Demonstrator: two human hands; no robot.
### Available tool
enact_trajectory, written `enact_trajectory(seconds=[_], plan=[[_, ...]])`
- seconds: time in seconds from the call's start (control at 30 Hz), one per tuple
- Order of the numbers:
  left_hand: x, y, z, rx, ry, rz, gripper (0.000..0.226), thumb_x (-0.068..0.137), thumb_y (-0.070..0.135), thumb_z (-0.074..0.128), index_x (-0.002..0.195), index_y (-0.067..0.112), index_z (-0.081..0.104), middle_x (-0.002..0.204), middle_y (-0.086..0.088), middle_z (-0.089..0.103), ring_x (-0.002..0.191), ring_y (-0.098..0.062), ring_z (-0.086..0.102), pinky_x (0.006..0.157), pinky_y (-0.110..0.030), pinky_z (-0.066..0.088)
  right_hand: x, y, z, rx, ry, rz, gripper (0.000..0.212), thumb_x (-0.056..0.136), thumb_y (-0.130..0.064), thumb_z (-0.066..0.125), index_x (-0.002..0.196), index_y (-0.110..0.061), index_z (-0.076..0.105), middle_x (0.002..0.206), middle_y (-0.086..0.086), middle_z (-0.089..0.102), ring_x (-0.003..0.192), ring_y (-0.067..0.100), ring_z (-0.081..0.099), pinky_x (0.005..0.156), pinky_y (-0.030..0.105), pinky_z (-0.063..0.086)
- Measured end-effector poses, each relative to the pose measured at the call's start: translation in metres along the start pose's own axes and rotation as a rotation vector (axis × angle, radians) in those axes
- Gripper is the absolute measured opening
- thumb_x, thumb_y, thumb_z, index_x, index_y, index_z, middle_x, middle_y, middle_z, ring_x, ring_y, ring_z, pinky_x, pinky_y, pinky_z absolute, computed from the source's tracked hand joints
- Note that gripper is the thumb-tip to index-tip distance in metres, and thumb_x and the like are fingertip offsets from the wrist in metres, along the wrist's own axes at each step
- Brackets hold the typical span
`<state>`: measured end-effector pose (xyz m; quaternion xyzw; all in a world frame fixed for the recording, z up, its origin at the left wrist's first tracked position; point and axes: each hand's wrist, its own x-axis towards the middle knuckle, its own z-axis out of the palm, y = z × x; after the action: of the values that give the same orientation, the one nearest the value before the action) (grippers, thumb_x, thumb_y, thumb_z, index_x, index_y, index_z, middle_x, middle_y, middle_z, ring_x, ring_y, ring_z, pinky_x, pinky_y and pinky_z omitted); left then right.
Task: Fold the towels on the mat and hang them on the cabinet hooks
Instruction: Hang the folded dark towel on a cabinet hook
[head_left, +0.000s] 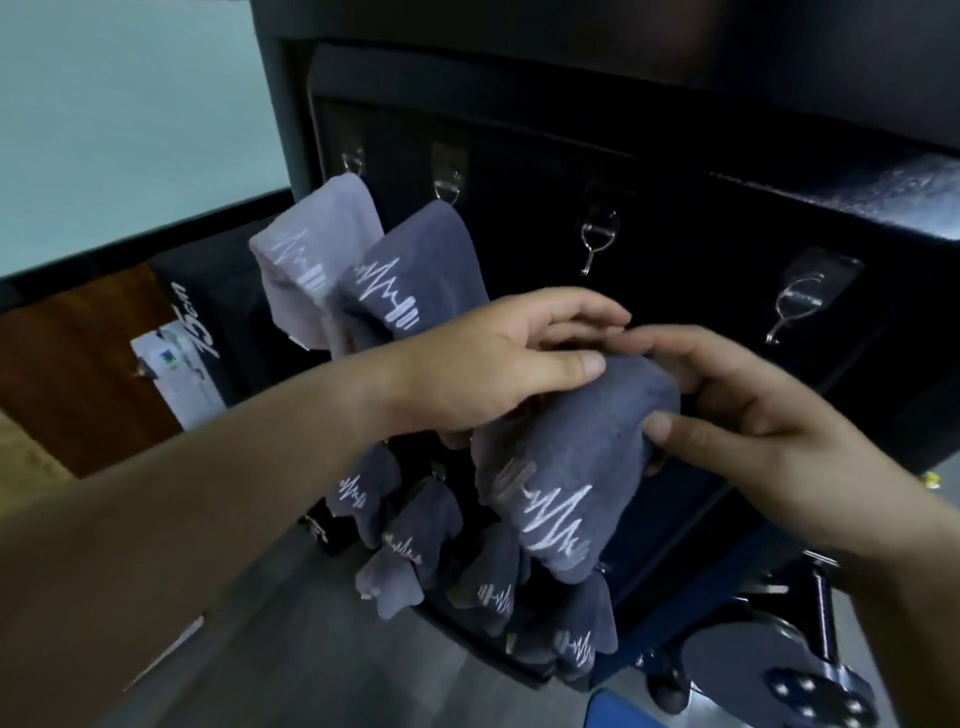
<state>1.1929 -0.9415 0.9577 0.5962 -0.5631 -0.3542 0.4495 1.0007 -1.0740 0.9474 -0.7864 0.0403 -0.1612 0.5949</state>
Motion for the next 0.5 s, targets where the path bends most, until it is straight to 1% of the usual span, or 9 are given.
enact_trajectory(seconds=[0.07,0.13,0.17,0.23,0.3,0.33,0.4,0.47,0.5], plan=[[0.007,0.009,-0.014,-0.050,-0.058,-0.014,0.040,0.104,0.013,0.052,0.143,0.019,0.047,0.123,-0.004,0.070,0.115,-0.012,0.066,0.099,-0.028,0.053,0.012,-0.006,-0.002,0.070,0.066,-0.027,0.045,0.086,-0.001,0.058,0.130,-0.014,0.055,0.100,0.007,0.073,0.090,0.020,0.069,0.073,0.030,0.057],[0.014,0.014,-0.026,-0.047,-0.068,-0.023,0.035,0.103,0.017,0.052,0.139,0.017,0.050,0.111,-0.005,0.073,0.106,-0.016,0.070,0.092,-0.032,0.055,0.023,-0.009,-0.003,0.114,0.127,-0.047,0.038,0.087,-0.005,0.065,0.124,-0.013,0.057,0.094,0.009,0.071,0.083,0.022,0.067,0.069,0.031,0.055],[0.018,0.016,-0.029,-0.056,-0.061,-0.022,0.031,0.103,0.017,0.053,0.134,0.013,0.052,0.104,-0.005,0.073,0.099,-0.016,0.070,0.088,-0.031,0.055,0.029,-0.010,-0.004,0.126,0.147,-0.057,0.035,0.086,-0.008,0.068,0.120,-0.013,0.059,0.093,0.011,0.070,0.082,0.023,0.065,0.068,0.031,0.053],[0.024,0.018,-0.036,-0.076,-0.013,-0.028,0.021,0.102,0.018,0.056,0.121,0.009,0.054,0.088,-0.004,0.070,0.079,-0.011,0.065,0.071,-0.023,0.052,0.037,-0.011,-0.004,0.165,0.180,-0.085,0.032,0.084,-0.006,0.070,0.113,-0.015,0.061,0.093,0.015,0.068,0.079,0.024,0.063,0.068,0.030,0.052],[0.029,0.020,-0.041,-0.081,0.084,-0.041,0.014,0.099,0.018,0.061,0.108,0.011,0.053,0.071,0.001,0.062,0.060,-0.004,0.055,0.057,-0.017,0.044,0.044,-0.013,-0.004,0.212,0.230,-0.111,0.031,0.081,-0.005,0.069,0.109,-0.016,0.059,0.091,0.018,0.067,0.076,0.024,0.062,0.067,0.029,0.052],[0.031,0.019,-0.044,-0.095,0.140,-0.044,0.013,0.098,0.017,0.063,0.103,0.014,0.052,0.066,0.003,0.057,0.057,-0.004,0.051,0.054,-0.017,0.041,0.047,-0.012,-0.005,0.231,0.257,-0.120,0.030,0.080,-0.006,0.067,0.107,-0.016,0.059,0.090,0.018,0.066,0.075,0.025,0.062,0.068,0.030,0.053],[0.035,0.016,-0.049,-0.164,0.240,-0.047,0.014,0.097,0.013,0.064,0.092,0.017,0.051,0.061,0.006,0.051,0.055,-0.004,0.048,0.053,-0.019,0.040,0.052,-0.010,-0.005,0.248,0.309,-0.134,0.025,0.080,-0.007,0.067,0.102,-0.015,0.058,0.088,0.017,0.065,0.077,0.026,0.063,0.072,0.033,0.055],[0.039,0.012,-0.050,-0.255,0.314,-0.048,0.021,0.097,0.007,0.062,0.083,0.018,0.051,0.065,0.003,0.050,0.057,-0.006,0.049,0.054,-0.022,0.040,0.058,-0.004,-0.003,0.219,0.369,-0.135,0.018,0.083,-0.004,0.065,0.098,-0.012,0.060,0.085,0.014,0.065,0.076,0.023,0.065,0.072,0.032,0.056],[0.041,0.009,-0.050,-0.276,0.342,-0.050,0.021,0.097,0.006,0.061,0.082,0.019,0.052,0.067,0.001,0.052,0.060,-0.007,0.050,0.055,-0.023,0.041,0.062,-0.002,-0.002,0.194,0.407,-0.130,0.015,0.084,-0.003,0.063,0.096,-0.011,0.063,0.083,0.011,0.066,0.074,0.020,0.066,0.071,0.030,0.056]])
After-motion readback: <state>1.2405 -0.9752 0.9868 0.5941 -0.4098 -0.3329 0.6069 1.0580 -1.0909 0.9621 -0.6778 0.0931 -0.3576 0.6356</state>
